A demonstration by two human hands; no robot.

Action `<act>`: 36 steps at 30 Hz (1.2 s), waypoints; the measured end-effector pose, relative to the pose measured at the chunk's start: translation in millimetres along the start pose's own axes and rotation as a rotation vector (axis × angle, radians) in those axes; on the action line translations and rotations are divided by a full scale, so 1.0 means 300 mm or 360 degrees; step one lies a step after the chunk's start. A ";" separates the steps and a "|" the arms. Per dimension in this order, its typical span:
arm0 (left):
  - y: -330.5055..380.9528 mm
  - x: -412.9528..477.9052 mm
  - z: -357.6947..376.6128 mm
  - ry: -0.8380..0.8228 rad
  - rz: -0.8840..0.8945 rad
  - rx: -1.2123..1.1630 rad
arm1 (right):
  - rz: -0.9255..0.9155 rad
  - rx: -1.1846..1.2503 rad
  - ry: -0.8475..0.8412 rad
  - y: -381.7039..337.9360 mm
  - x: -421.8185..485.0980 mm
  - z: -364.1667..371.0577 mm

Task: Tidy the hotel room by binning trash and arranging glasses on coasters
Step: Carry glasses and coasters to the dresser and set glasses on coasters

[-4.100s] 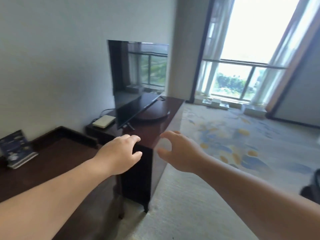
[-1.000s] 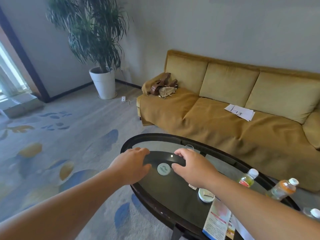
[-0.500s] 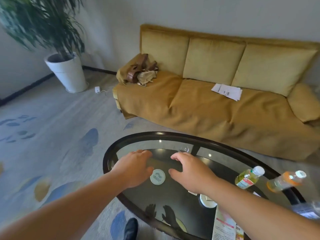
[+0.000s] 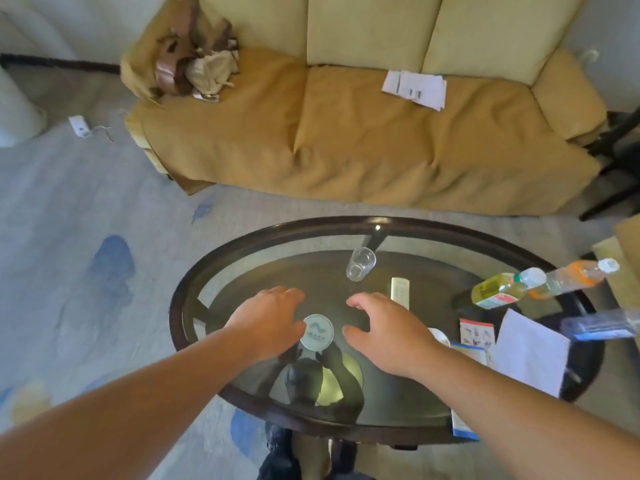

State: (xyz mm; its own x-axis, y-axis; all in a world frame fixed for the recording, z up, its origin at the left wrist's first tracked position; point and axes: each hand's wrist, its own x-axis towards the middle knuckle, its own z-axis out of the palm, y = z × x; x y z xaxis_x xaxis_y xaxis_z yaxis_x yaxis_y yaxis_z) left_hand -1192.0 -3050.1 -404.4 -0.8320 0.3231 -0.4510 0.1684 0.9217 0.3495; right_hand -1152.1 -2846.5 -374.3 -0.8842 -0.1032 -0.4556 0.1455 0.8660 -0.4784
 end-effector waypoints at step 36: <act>-0.223 0.462 0.744 -0.0151 -0.0353 -0.0408 | 0.0709 0.0908 -0.0307 0.391 0.522 0.655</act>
State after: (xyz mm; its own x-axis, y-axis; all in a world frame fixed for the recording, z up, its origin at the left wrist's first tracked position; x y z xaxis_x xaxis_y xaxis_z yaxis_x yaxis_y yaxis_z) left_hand -1200.6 -3019.1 -673.7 -0.7788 0.1506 -0.6089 -0.1590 0.8916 0.4239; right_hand -1186.3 -2857.3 -649.0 -0.6016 0.0685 -0.7958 0.7259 0.4628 -0.5089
